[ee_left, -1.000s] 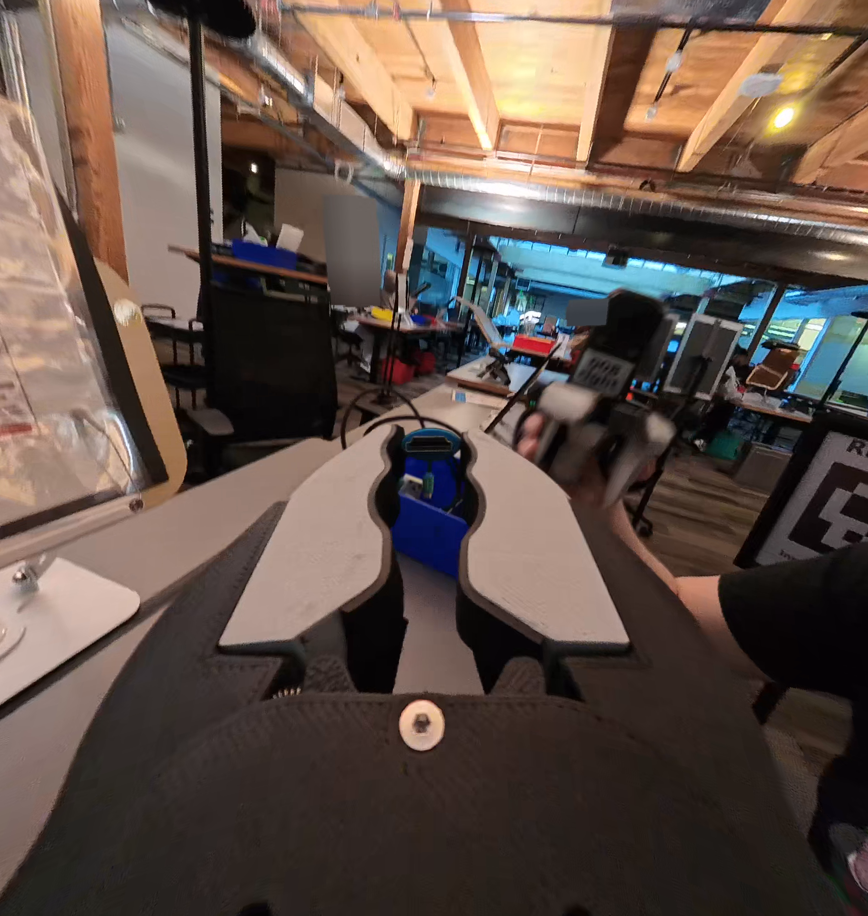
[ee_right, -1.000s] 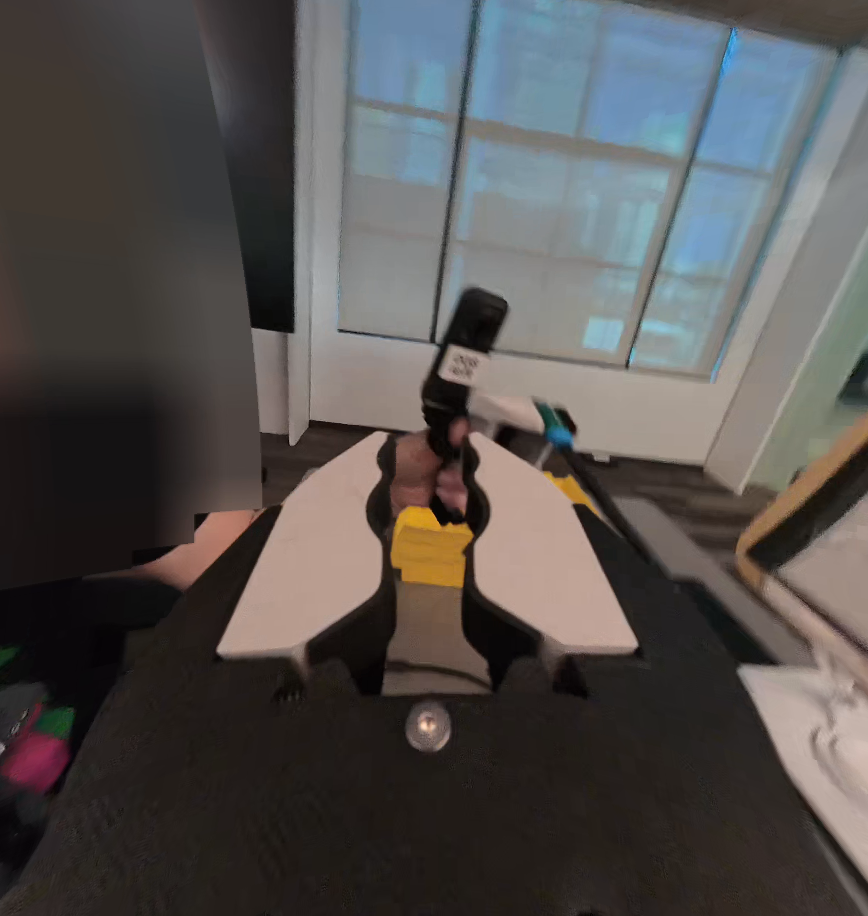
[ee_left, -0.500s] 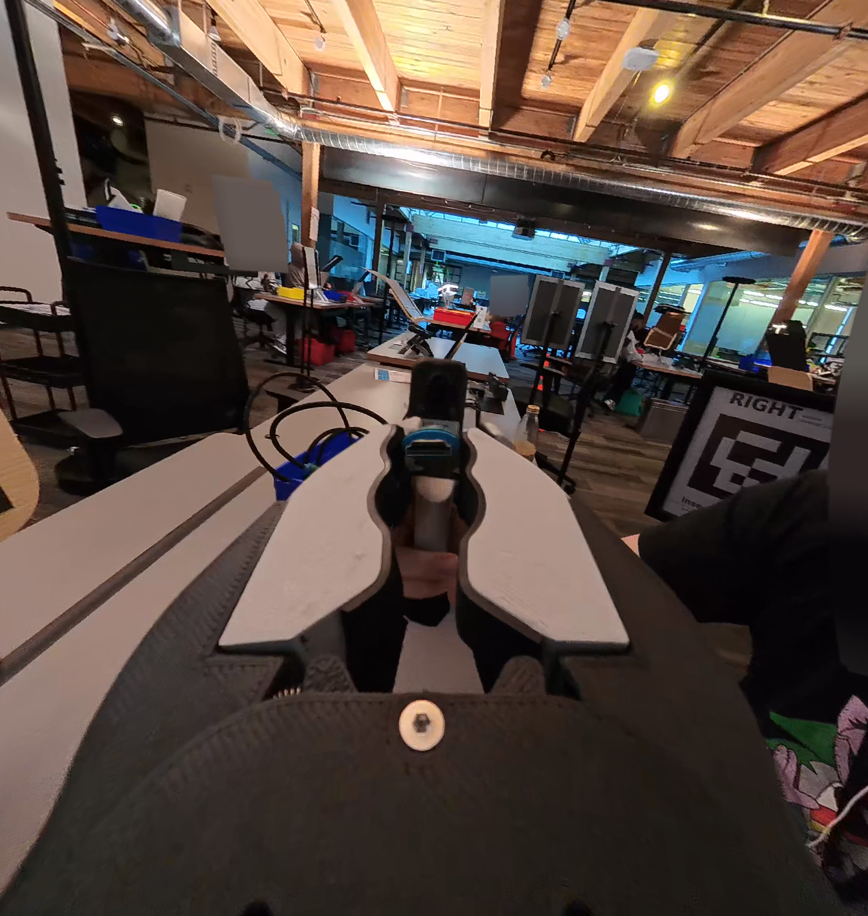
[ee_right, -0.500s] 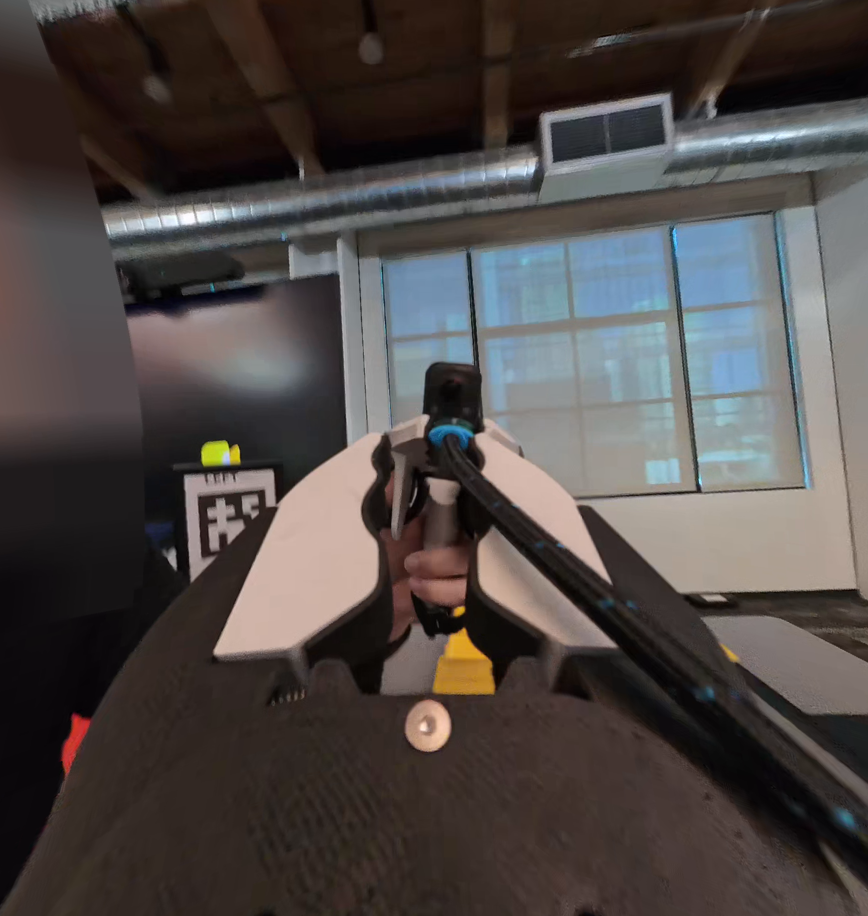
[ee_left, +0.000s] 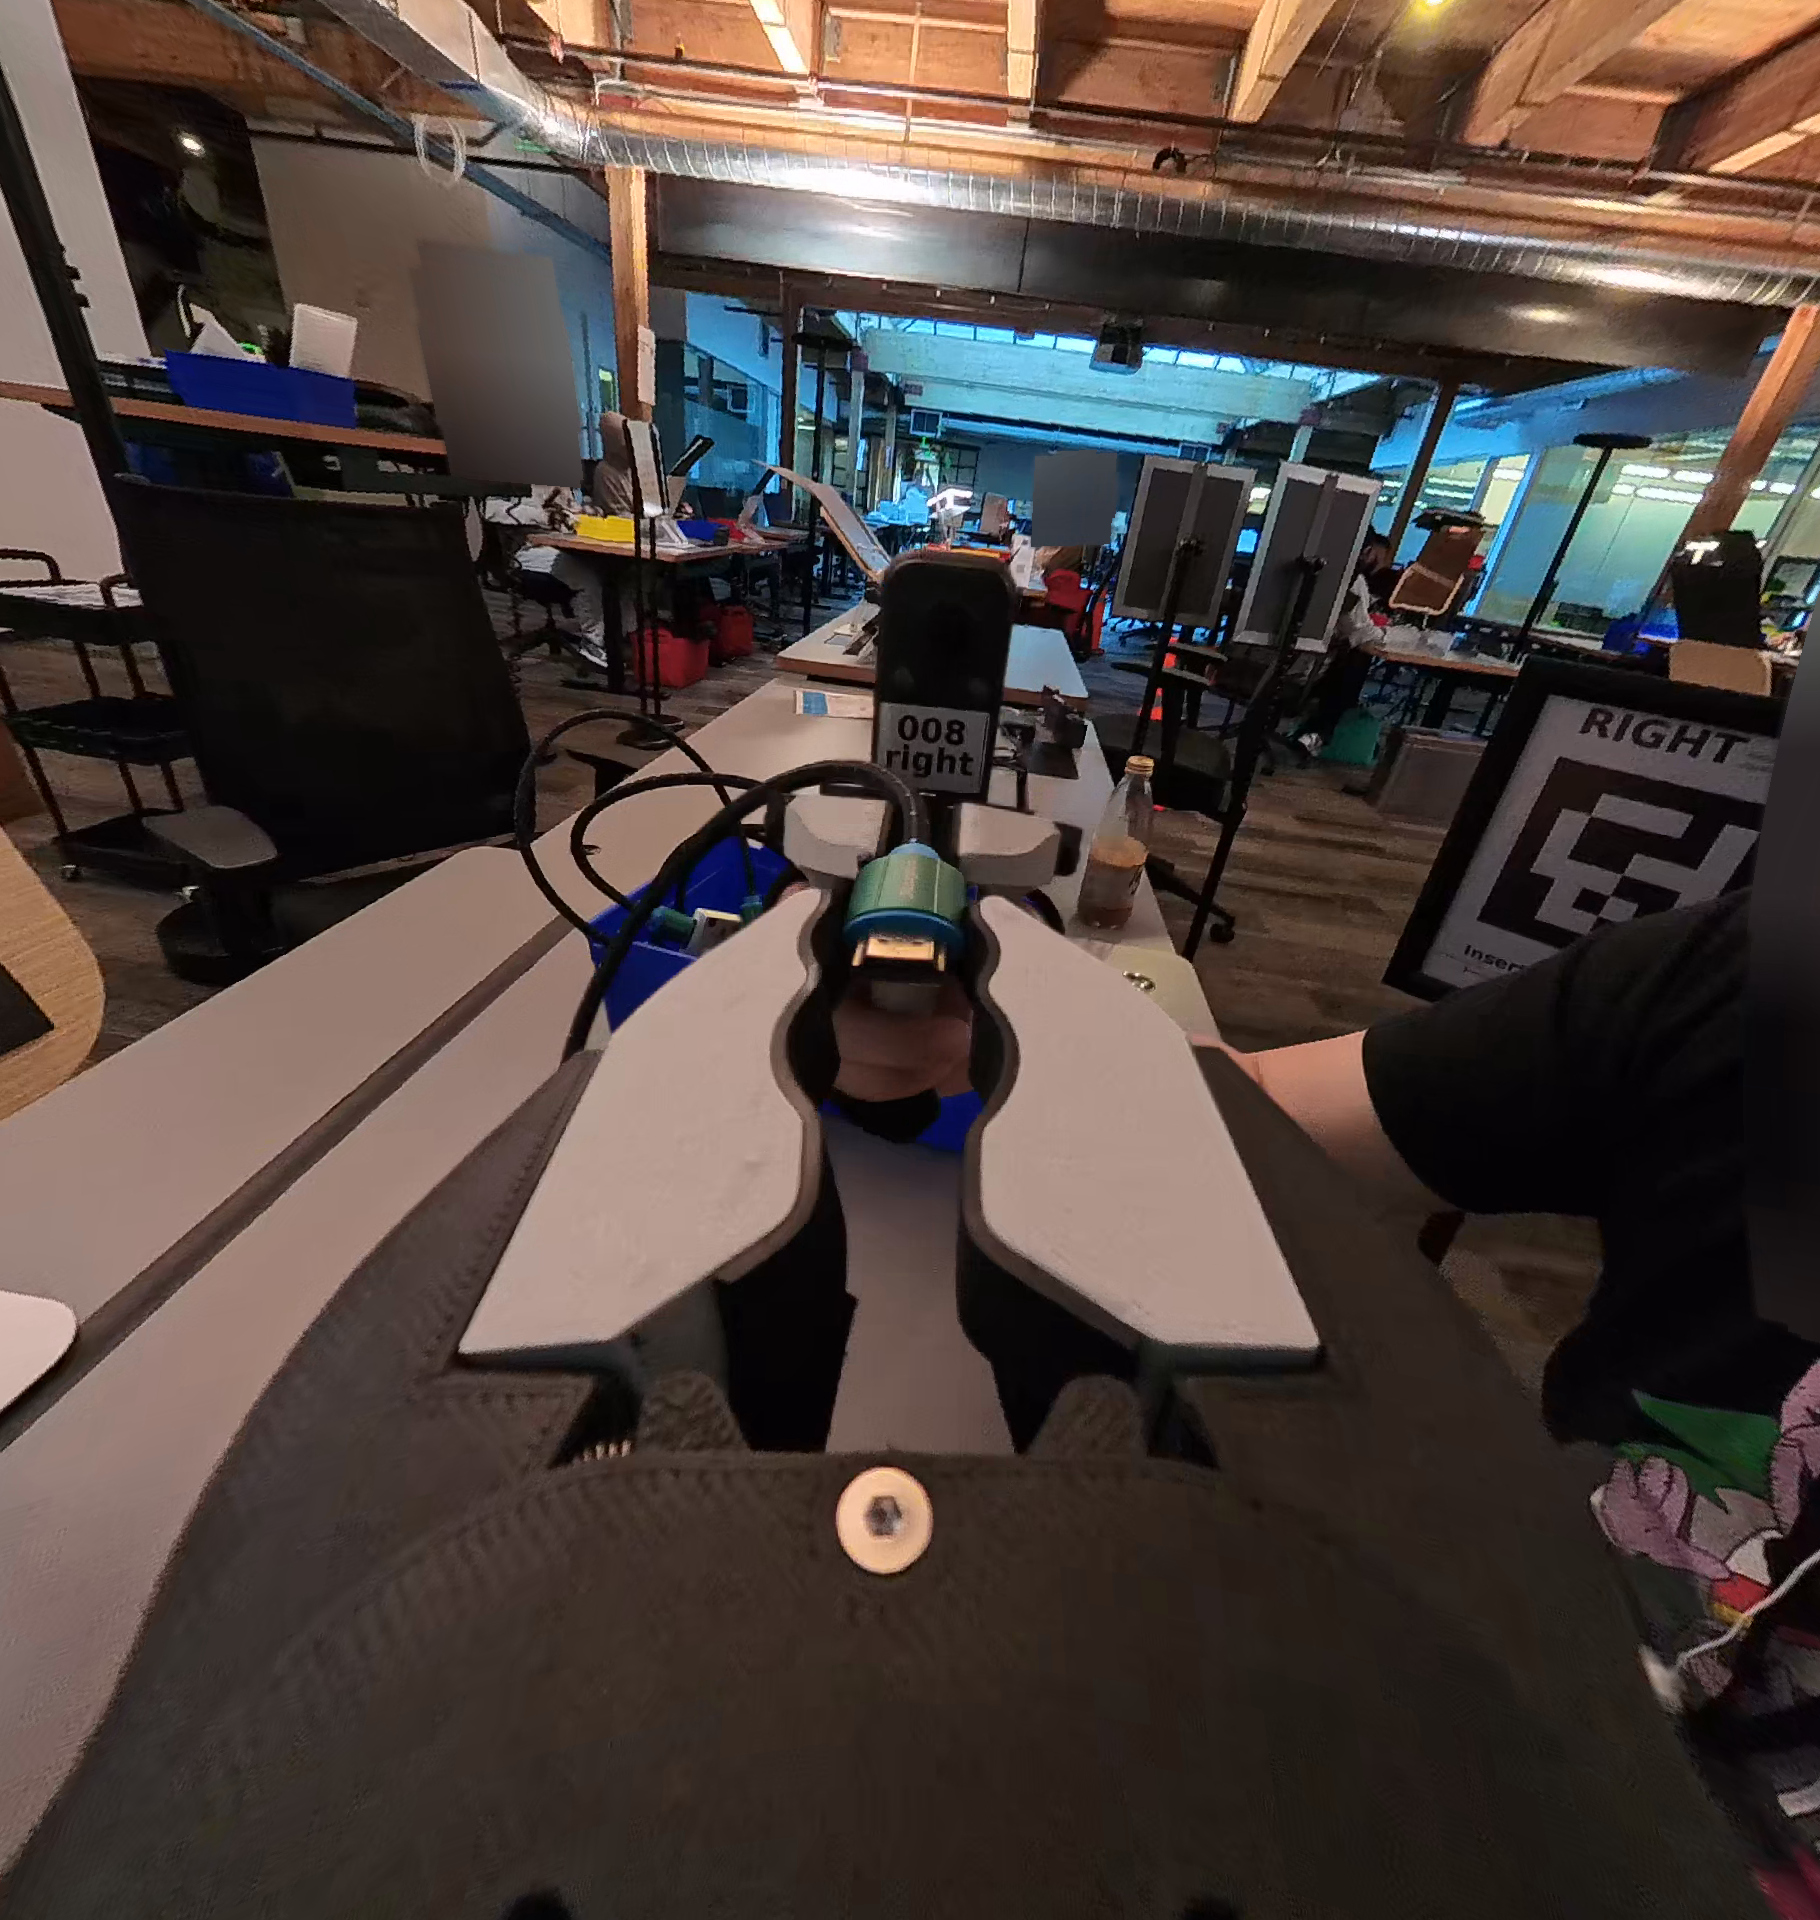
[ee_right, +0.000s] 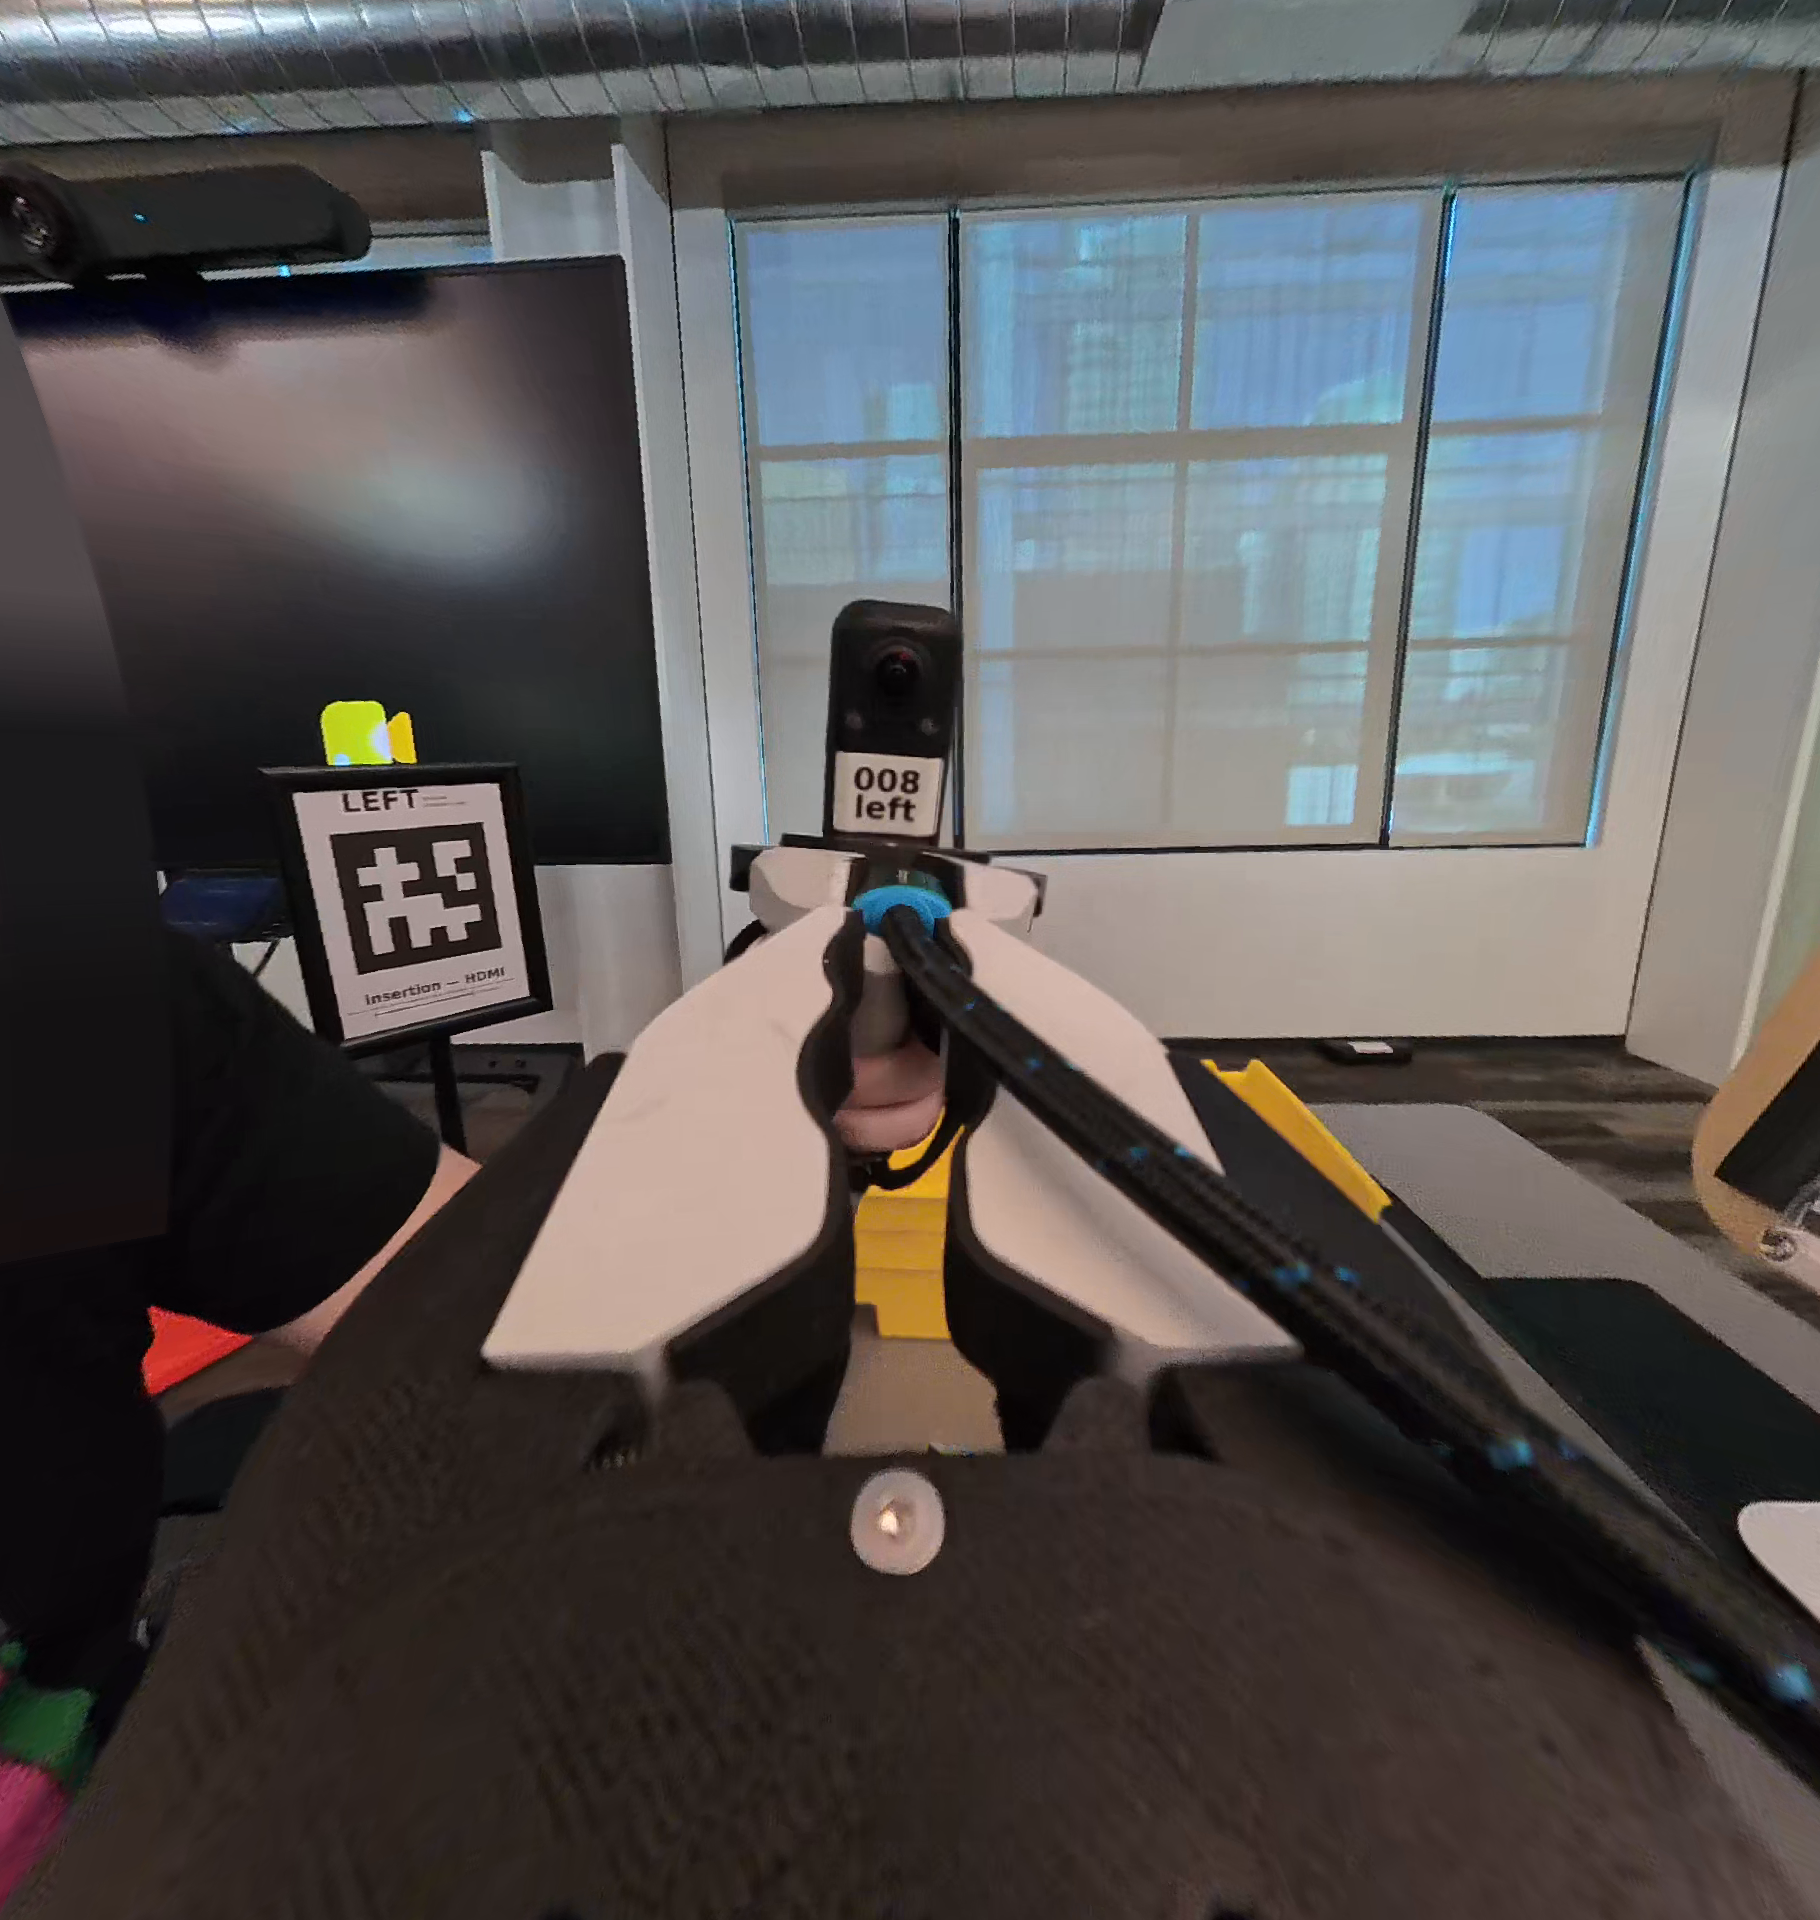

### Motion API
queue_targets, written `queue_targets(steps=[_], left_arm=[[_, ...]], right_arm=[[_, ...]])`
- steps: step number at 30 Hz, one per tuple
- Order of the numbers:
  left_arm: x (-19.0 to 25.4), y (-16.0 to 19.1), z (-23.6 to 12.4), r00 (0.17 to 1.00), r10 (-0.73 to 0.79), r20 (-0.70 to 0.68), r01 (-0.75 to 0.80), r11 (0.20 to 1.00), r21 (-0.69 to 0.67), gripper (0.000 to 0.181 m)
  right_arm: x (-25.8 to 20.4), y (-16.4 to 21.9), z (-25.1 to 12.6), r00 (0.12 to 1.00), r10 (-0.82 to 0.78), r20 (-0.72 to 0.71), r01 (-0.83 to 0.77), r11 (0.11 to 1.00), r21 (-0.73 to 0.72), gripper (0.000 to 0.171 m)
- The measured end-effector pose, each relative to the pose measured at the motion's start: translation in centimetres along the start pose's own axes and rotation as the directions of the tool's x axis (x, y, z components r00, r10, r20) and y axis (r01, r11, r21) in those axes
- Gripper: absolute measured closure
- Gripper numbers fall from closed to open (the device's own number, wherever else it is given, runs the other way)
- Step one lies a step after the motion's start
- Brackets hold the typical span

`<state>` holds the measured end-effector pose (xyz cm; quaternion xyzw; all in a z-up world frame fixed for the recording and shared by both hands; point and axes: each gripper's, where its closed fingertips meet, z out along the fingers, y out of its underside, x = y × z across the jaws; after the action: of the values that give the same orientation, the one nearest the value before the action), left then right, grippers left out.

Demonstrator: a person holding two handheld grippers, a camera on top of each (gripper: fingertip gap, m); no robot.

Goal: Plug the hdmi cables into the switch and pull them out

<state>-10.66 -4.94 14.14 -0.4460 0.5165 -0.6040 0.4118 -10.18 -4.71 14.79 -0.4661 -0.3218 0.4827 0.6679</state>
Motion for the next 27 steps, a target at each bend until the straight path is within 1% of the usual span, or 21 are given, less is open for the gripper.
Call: queue_targets(steps=[1,3,5,7,8,10,13,14,15,18,23,27], left_arm=[[0.0,0.1,0.0,1.000,0.007,0.002,-0.007,1.000,-0.009,0.161],[0.0,0.4,0.0,1.000,0.013,0.002,-0.013,0.999,-0.032,0.161],[0.0,0.5,0.1,1.000,-0.004,-0.009,0.004,0.999,-0.034,0.161],[0.0,0.5,0.2,0.998,-0.055,-0.021,0.055,0.998,-0.018,0.160],[-0.2,0.4,0.3,0.996,-0.085,-0.019,0.086,0.996,0.001,0.159],[-0.7,0.0,0.4,0.985,-0.168,-0.033,0.170,0.983,0.065,0.156],[-0.4,0.3,0.9,0.936,-0.317,-0.151,0.331,0.941,0.076,0.151],[-0.3,0.3,1.0,0.920,-0.347,-0.182,0.365,0.928,0.078,0.161],[-0.3,0.3,1.0,0.907,-0.367,-0.206,0.390,0.917,0.085,0.167],[-0.6,0.2,1.0,0.878,-0.409,-0.249,0.445,0.889,0.108,0.167],[-1.0,0.2,1.0,0.865,-0.424,-0.267,0.471,0.871,0.142,0.168],[-1.3,0.4,1.0,0.908,-0.363,-0.210,0.397,0.906,0.149,0.168]], right_arm=[[0.1,0.1,0.0,1.000,-0.005,-0.004,0.005,1.000,-0.011,0.163],[0.0,0.5,-0.2,1.000,-0.029,0.009,0.029,0.999,-0.046,0.165],[-0.1,0.5,-0.3,0.996,-0.089,0.004,0.089,0.994,-0.066,0.165],[-0.3,0.2,-0.4,0.975,-0.219,-0.027,0.217,0.974,-0.066,0.165],[-0.1,0.1,-0.5,0.951,-0.303,-0.063,0.298,0.952,-0.077,0.164],[0.2,0.0,-0.7,0.856,-0.498,-0.137,0.483,0.866,-0.131,0.165],[0.4,0.3,-0.8,0.646,-0.740,-0.188,0.699,0.672,-0.244,0.165],[0.1,0.3,-0.8,0.588,-0.786,-0.188,0.746,0.618,-0.250,0.165],[-0.1,0.3,-0.7,0.549,-0.813,-0.192,0.775,0.582,-0.247,0.165],[0.1,0.4,-0.7,0.497,-0.843,-0.205,0.802,0.537,-0.261,0.165],[0.3,0.6,-0.9,0.483,-0.854,-0.190,0.813,0.519,-0.264,0.165],[0.7,0.8,-1.0,0.493,-0.848,-0.193,0.803,0.529,-0.274,0.165]])
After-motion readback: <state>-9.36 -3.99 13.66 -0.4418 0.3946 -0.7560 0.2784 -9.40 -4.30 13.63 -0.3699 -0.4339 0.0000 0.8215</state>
